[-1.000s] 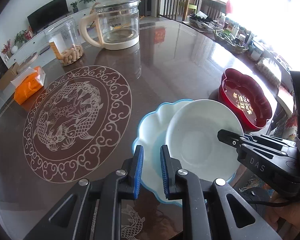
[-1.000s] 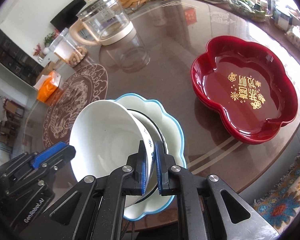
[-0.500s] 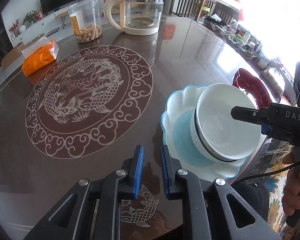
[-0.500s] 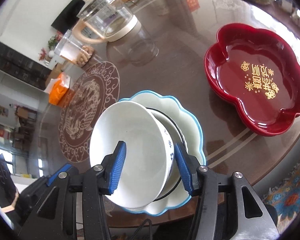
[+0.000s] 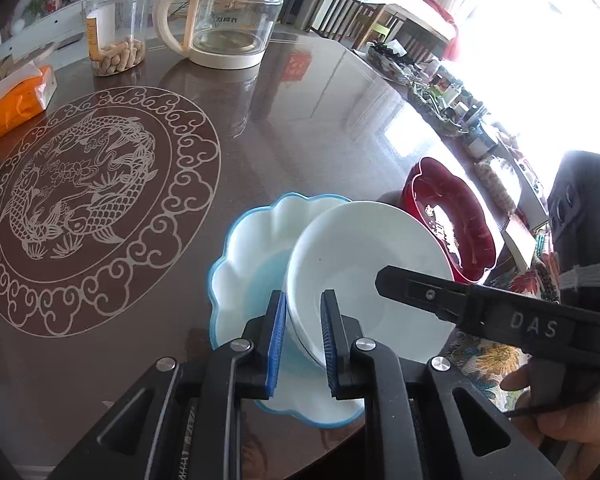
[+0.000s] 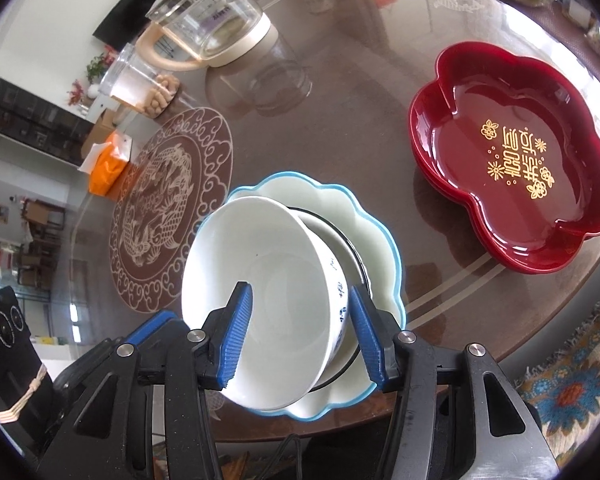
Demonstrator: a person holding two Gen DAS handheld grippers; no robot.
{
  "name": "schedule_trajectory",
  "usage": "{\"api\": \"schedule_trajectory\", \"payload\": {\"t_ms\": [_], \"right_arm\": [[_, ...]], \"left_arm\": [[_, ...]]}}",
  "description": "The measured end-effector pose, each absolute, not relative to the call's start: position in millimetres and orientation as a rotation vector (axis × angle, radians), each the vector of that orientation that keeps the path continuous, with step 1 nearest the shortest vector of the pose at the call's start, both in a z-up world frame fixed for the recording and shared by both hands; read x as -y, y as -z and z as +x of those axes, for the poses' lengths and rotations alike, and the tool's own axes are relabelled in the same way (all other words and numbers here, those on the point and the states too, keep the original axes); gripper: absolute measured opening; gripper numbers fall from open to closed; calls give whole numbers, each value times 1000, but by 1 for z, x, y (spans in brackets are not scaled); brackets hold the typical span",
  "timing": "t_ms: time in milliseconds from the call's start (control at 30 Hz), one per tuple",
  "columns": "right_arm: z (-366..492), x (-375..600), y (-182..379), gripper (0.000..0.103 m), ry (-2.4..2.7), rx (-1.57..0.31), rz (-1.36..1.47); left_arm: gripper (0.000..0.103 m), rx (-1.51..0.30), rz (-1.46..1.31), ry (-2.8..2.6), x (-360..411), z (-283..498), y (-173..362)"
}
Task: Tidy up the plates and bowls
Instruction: 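Lower the lettered bowl into the black-rimmed bowl and open both tools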
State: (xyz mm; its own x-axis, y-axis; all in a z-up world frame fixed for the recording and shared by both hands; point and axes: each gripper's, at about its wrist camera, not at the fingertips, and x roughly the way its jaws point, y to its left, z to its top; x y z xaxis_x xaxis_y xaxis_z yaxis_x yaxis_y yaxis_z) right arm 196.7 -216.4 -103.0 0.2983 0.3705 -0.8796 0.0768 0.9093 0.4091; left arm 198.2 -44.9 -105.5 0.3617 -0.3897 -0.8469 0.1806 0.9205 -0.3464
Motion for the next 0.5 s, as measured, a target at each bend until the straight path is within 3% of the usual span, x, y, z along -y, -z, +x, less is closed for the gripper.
{"api": "schedule_trajectory", "payload": {"t_ms": [333,500], "right_arm": [[193,231,105,59,-247,-1220,544],[196,238,105,62,-251,-1236,623]], "left_arm": [[17,-1126,49,263,79,209,129],[27,-1114,157,241,93,212,134]]}}
